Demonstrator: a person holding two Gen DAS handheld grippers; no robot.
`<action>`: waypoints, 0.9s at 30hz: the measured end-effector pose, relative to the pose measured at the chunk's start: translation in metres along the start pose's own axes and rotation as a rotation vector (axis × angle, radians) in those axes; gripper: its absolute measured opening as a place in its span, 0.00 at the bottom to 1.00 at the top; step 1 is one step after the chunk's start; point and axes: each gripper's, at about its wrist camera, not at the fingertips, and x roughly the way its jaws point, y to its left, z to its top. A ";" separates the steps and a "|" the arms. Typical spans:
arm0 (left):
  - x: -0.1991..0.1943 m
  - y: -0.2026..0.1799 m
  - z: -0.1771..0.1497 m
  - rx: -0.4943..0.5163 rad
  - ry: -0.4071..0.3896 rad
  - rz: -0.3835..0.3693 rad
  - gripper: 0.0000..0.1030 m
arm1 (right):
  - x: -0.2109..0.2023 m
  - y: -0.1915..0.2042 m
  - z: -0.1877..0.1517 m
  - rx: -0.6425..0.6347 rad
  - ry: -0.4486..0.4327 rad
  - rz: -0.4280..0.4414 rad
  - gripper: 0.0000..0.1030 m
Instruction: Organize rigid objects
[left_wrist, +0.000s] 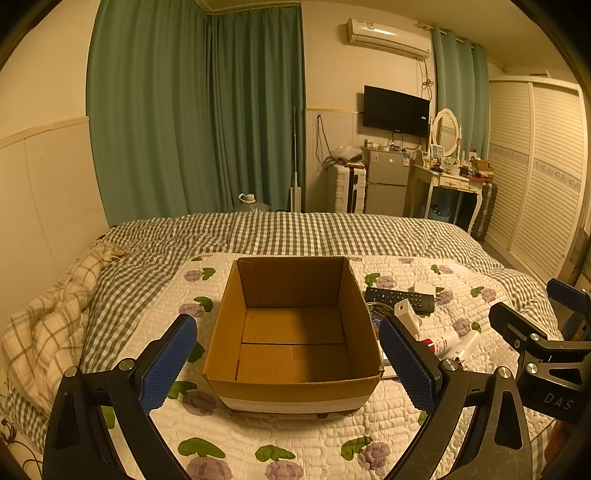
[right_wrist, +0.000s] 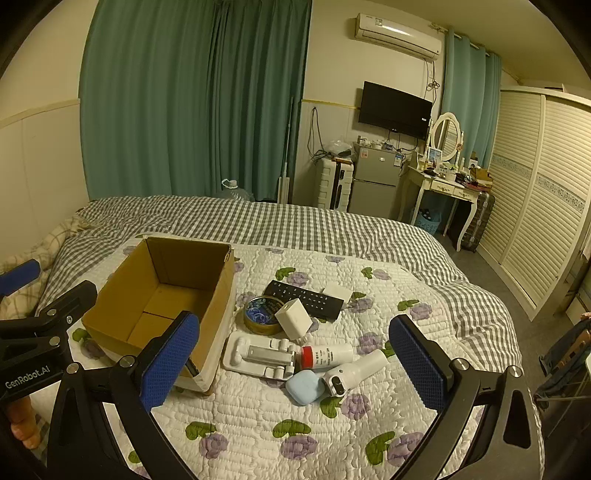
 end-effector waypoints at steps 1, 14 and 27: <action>0.000 0.000 0.000 0.000 -0.001 0.000 0.99 | 0.000 0.000 0.000 0.000 0.000 -0.001 1.00; 0.000 0.002 0.000 -0.009 0.004 0.003 0.99 | 0.000 0.003 0.000 -0.002 0.000 0.003 1.00; -0.001 0.003 0.000 -0.008 0.005 0.003 0.99 | -0.001 0.007 0.001 -0.011 0.003 0.003 1.00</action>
